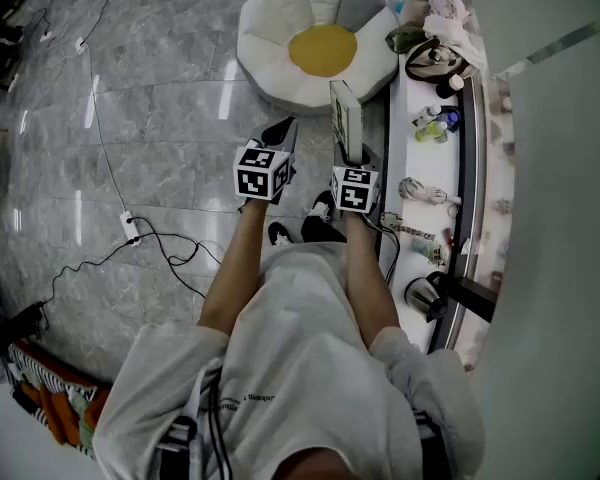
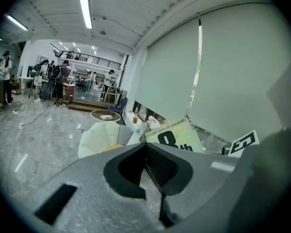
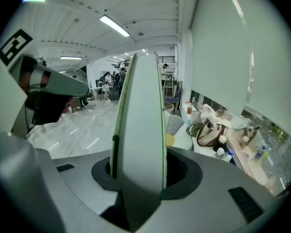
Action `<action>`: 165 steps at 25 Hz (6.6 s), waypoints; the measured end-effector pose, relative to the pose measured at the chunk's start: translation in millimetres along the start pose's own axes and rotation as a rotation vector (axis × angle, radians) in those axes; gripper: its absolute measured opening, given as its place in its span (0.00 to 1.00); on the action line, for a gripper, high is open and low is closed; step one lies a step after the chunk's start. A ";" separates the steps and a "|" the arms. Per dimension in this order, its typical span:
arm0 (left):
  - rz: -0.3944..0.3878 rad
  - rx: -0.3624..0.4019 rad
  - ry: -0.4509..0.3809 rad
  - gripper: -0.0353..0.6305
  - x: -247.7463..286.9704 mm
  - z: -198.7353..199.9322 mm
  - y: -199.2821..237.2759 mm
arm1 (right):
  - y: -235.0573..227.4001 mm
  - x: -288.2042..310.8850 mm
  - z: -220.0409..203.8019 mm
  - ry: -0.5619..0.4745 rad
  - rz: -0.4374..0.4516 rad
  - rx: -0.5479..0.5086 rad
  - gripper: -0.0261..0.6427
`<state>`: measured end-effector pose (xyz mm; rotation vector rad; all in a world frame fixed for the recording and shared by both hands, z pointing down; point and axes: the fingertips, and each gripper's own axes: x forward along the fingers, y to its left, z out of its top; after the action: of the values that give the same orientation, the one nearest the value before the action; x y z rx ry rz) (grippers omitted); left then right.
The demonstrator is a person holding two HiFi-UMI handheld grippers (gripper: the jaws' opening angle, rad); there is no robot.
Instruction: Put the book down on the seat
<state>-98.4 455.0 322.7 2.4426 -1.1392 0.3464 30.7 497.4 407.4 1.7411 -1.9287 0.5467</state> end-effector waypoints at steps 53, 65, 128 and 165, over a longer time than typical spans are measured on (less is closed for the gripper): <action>0.082 0.001 0.052 0.06 157.8 39.3 69.5 | -68.7 133.4 72.3 0.001 0.073 -0.036 0.27; -0.063 0.125 0.185 0.07 196.7 48.4 143.4 | -44.4 184.1 85.3 0.105 -0.021 0.049 0.27; -0.180 0.391 0.221 0.07 296.4 206.3 454.0 | 31.7 473.4 239.0 0.239 -0.384 0.242 0.27; -0.329 0.350 0.353 0.06 474.9 255.5 417.6 | -41.6 528.7 230.7 0.214 -0.405 0.617 0.27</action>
<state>-108.6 -223.0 395.7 2.6593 -0.5524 0.8903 13.3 -66.5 534.8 2.2503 -1.2756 1.1990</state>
